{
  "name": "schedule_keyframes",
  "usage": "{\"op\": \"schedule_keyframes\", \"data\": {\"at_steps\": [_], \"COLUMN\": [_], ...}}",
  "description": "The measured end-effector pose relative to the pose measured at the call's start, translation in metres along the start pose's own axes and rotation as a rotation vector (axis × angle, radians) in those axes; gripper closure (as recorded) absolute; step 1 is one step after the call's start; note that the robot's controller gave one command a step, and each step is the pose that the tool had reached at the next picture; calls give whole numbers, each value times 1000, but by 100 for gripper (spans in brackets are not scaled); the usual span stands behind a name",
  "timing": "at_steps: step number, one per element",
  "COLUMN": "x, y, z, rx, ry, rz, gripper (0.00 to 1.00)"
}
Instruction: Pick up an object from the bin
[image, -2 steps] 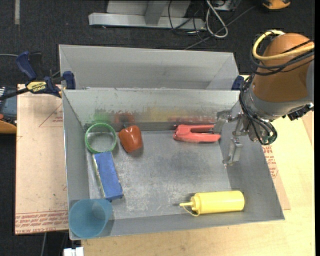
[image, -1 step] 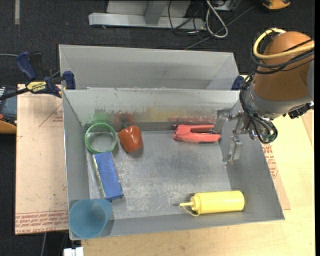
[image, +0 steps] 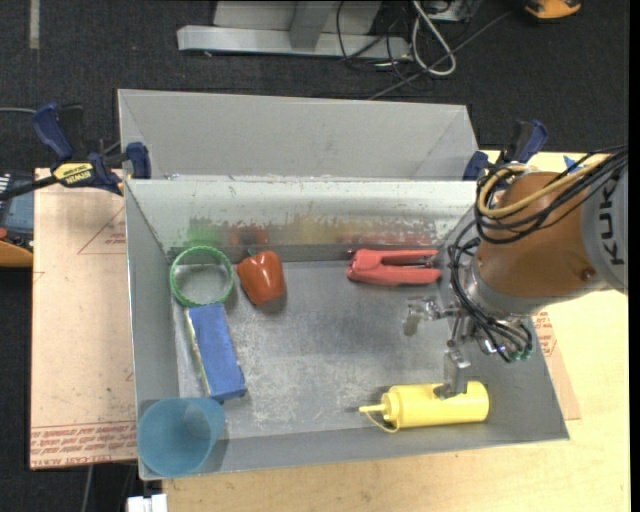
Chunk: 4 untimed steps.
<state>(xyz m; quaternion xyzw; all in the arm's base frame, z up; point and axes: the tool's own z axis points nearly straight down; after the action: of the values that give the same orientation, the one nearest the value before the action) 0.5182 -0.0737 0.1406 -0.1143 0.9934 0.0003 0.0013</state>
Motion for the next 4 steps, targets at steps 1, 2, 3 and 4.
{"op": "schedule_keyframes", "data": {"at_steps": [1, 2, 3, 4], "x": [-129, 20, -93, 22], "y": [-7, 14, -21, -20], "z": [-20, 5, 62, 58], "rx": [3, -7, -1, 27], "ry": [-18, 10, -12, -62], "rz": [209, -316, 272, -468], "gripper": [0, 0, 0, 100]}}
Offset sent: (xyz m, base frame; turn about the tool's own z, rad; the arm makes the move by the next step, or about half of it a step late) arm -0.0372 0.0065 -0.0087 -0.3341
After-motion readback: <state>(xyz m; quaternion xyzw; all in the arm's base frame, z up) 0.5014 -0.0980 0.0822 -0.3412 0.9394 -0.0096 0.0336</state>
